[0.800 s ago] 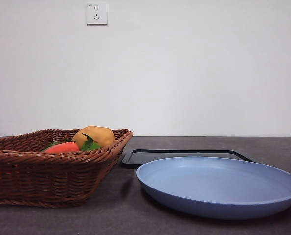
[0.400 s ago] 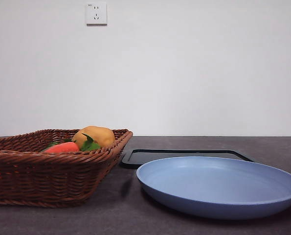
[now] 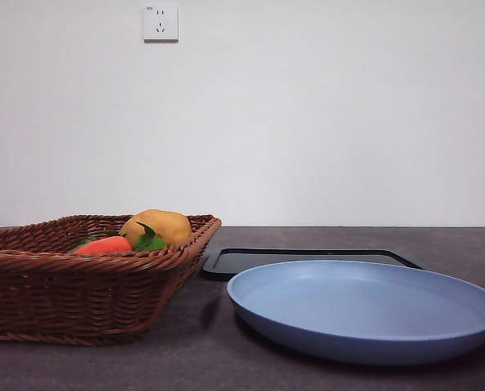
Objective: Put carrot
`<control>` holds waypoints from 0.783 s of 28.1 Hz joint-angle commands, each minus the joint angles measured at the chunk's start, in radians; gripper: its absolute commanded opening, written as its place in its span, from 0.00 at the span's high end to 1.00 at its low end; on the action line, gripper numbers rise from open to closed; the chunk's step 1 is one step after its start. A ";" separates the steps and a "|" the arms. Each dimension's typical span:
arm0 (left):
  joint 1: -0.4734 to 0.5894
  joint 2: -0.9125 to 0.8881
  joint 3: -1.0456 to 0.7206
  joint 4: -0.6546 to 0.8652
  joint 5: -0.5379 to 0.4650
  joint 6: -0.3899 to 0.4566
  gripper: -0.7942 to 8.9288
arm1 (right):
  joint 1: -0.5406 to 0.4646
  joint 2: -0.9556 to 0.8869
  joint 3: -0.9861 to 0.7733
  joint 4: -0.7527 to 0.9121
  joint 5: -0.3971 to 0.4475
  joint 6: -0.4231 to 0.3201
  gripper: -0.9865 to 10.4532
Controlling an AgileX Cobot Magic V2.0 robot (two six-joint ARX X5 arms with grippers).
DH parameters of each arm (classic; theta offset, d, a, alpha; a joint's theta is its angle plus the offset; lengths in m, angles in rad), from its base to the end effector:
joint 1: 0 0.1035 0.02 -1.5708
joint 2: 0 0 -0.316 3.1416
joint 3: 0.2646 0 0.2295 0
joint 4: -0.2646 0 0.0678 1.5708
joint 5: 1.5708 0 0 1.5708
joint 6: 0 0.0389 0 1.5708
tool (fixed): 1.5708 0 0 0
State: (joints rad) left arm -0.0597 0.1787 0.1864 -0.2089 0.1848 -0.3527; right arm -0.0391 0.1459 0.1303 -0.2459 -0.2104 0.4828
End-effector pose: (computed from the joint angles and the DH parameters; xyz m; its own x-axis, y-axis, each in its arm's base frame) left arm 0.0335 -0.0092 0.2002 0.9505 -0.2409 -0.1964 0.1548 0.9149 -0.3729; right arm 0.0323 0.0069 0.1786 0.9521 0.1718 -0.2528 -0.0248 0.8678 0.4963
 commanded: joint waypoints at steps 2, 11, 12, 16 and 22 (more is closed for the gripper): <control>0.002 0.135 0.090 0.005 0.101 0.037 0.91 | 0.002 0.112 0.100 -0.022 -0.037 -0.022 0.91; -0.010 0.491 0.304 -0.084 0.316 0.121 0.91 | 0.002 0.442 0.305 -0.121 -0.221 -0.143 0.91; -0.017 0.533 0.333 -0.112 0.327 0.144 0.91 | 0.002 0.491 0.330 -0.141 -0.249 -0.163 0.91; -0.062 0.688 0.441 -0.239 0.349 0.244 0.91 | 0.003 0.647 0.401 -0.221 -0.325 -0.237 0.91; -0.140 0.797 0.490 -0.267 0.349 0.254 0.91 | 0.011 0.841 0.445 -0.323 -0.341 -0.300 0.89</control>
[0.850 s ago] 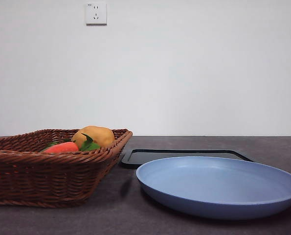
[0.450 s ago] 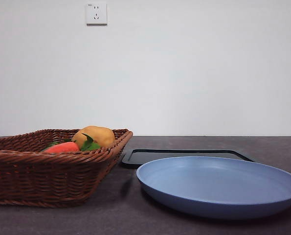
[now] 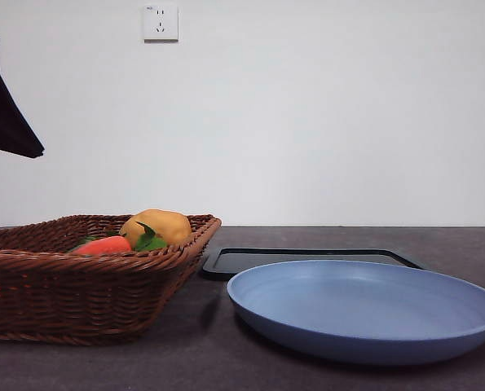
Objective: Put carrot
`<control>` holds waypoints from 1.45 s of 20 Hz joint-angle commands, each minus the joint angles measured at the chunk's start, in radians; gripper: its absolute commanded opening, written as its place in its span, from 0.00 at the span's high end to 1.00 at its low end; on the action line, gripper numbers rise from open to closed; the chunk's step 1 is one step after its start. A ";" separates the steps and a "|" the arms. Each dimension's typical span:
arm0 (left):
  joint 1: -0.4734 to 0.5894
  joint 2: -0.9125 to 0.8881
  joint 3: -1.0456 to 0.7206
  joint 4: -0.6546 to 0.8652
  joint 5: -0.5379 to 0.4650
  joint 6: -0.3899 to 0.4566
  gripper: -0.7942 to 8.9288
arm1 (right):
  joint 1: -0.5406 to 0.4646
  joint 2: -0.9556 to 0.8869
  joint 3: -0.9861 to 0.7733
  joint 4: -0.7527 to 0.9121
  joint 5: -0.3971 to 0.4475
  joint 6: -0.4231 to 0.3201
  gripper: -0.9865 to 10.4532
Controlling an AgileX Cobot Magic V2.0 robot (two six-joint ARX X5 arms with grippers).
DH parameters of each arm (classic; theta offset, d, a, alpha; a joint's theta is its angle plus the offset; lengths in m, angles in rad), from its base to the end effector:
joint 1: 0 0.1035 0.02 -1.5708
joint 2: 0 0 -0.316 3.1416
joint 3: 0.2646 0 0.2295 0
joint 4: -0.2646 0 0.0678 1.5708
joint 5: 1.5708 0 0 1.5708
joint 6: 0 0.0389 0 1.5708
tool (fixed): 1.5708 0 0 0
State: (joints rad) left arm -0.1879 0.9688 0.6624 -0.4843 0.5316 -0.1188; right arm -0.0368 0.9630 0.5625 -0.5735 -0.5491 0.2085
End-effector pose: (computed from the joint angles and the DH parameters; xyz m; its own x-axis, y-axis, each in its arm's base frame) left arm 0.1354 -0.0458 0.2823 0.5009 -0.6112 -0.6127 0.4249 0.7905 -0.4412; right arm 0.1243 0.0157 0.2483 0.4983 0.5039 -0.7055 -0.0850 0.8382 0.5387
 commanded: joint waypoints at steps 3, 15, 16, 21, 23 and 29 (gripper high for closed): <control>-0.027 0.006 0.014 0.021 -0.007 0.018 0.80 | 0.055 0.075 0.013 0.019 0.002 -0.016 0.79; -0.029 0.006 0.014 0.027 -0.011 0.014 0.66 | 0.216 0.354 0.013 0.241 0.136 0.098 0.75; -0.029 0.006 0.014 0.027 -0.011 0.014 0.66 | 0.217 0.377 0.013 0.254 0.132 0.098 0.77; -0.029 0.006 0.014 0.027 -0.030 0.015 0.66 | 0.218 0.412 0.013 0.266 0.137 0.109 0.91; -0.034 0.006 0.014 0.038 -0.072 0.015 0.59 | 0.217 0.392 0.013 0.266 0.140 0.114 0.91; -0.145 0.046 0.014 0.071 -0.167 0.059 0.57 | 0.214 0.252 0.013 0.185 0.140 0.134 0.91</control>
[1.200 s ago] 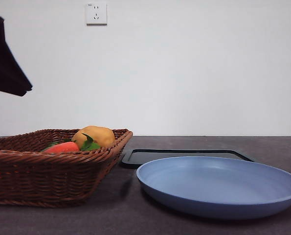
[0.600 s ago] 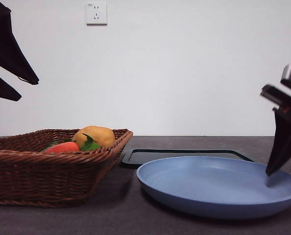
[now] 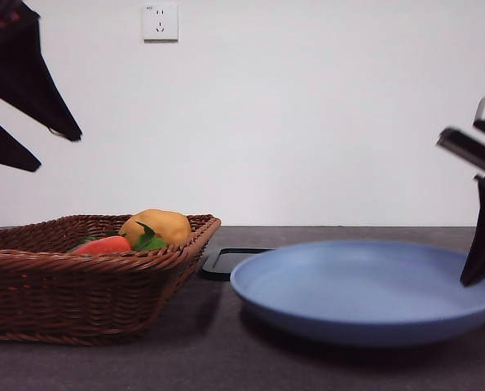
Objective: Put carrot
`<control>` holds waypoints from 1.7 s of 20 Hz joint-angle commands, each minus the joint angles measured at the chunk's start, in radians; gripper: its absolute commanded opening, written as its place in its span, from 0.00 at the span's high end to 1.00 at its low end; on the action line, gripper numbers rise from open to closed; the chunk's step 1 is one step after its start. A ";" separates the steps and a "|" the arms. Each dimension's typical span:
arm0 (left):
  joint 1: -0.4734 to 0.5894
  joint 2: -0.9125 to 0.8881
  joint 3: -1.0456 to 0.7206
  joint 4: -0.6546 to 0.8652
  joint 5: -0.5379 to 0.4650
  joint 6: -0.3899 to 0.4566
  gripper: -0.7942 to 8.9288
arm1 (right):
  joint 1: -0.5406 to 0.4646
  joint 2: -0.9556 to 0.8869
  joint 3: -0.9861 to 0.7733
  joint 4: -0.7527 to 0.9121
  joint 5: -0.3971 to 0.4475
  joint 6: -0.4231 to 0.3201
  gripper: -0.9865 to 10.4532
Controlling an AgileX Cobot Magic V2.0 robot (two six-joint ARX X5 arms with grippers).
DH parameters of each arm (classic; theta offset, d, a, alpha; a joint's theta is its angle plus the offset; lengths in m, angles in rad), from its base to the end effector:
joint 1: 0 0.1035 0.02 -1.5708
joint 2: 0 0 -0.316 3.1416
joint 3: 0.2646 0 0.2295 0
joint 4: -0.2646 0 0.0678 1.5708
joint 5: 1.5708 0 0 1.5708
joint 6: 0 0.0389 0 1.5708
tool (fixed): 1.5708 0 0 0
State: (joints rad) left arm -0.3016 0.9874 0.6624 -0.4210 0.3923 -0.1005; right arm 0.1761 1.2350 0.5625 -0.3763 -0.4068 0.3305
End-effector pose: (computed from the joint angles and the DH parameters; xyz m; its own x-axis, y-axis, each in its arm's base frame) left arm 0.1400 -0.0591 0.2830 0.5344 -0.5666 -0.6271 0.4748 0.8151 -0.3319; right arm 0.1727 0.0464 0.2211 0.3815 0.4698 -0.7961 -0.0590 0.8718 0.4862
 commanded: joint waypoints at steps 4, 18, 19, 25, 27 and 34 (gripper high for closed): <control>-0.117 0.142 0.052 -0.036 -0.201 0.112 0.57 | 0.001 -0.122 0.013 -0.071 0.004 0.012 0.91; -0.171 0.602 0.333 -0.090 -0.317 0.234 0.57 | 0.001 -0.207 0.013 -0.082 0.043 0.001 0.91; -0.171 0.620 0.333 -0.091 -0.317 0.236 0.57 | 0.001 -0.207 0.013 -0.082 0.043 -0.003 0.91; -0.170 0.645 0.333 -0.104 -0.314 0.237 0.71 | 0.001 -0.207 0.013 -0.082 0.043 -0.006 0.91; -0.171 0.645 0.333 -0.104 -0.312 0.236 0.83 | 0.001 -0.207 0.013 -0.081 0.043 -0.006 0.91; -0.171 0.460 0.439 -0.229 -0.268 0.225 0.83 | 0.001 -0.207 0.013 -0.082 0.043 -0.006 0.91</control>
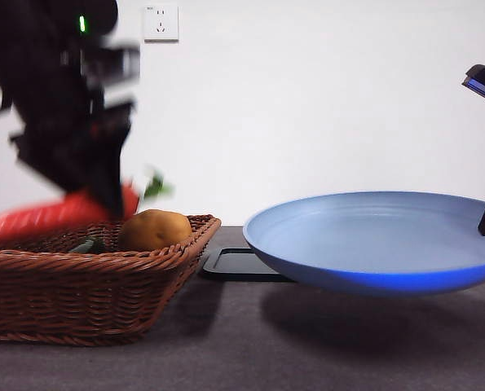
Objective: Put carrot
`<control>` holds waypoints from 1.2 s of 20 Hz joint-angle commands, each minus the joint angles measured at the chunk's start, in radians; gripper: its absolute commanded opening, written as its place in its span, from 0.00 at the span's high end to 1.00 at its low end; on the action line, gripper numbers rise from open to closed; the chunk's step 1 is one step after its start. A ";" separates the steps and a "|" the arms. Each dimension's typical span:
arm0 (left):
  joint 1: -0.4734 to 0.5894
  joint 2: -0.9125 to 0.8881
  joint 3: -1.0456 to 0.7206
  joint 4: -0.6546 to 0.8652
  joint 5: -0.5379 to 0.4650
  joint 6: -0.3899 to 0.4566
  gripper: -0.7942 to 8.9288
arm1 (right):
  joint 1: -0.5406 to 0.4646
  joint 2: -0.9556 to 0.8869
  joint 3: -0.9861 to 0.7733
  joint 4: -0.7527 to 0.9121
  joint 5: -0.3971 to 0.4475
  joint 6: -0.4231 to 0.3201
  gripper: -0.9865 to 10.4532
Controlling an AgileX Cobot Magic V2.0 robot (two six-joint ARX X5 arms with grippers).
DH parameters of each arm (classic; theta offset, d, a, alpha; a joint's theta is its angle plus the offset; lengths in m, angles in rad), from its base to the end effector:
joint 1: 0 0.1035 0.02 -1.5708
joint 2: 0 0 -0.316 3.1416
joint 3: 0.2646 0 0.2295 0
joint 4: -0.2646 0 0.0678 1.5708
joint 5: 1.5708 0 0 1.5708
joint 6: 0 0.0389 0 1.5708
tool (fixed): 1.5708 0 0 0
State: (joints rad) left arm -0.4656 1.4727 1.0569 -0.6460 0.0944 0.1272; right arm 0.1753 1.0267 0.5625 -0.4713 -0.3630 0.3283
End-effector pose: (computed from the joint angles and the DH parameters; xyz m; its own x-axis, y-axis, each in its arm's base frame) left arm 0.2377 -0.1235 0.2904 0.3912 -0.3020 -0.8693 0.5831 0.8122 -0.0198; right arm 0.1386 0.0386 0.2445 0.4843 0.4464 -0.7524 -0.0952 0.8818 0.4619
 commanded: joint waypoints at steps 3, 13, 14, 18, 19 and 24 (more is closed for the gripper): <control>-0.033 -0.095 0.154 0.043 0.352 -0.133 0.83 | 0.004 0.002 0.013 0.013 -0.005 -0.003 0.91; -0.445 0.082 0.167 0.265 0.141 -0.209 0.83 | 0.063 0.003 0.013 -0.005 -0.004 0.000 0.91; -0.460 0.120 0.167 0.265 0.134 -0.208 0.83 | 0.070 0.003 0.013 -0.009 -0.004 0.000 0.91; -0.472 0.225 0.167 0.264 0.134 -0.206 0.83 | 0.076 0.003 0.013 -0.039 -0.005 0.000 0.91; -0.472 0.241 0.167 0.264 0.134 -0.206 0.82 | 0.076 0.003 0.013 -0.046 -0.005 0.000 0.91; -0.478 0.256 0.167 0.265 0.089 -0.206 0.68 | 0.076 0.003 0.013 -0.065 -0.036 0.001 0.91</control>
State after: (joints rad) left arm -0.9302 1.7130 1.2118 -0.3882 0.1886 -0.0795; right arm 0.2478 1.0267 0.5625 -0.5465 -0.3923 0.3290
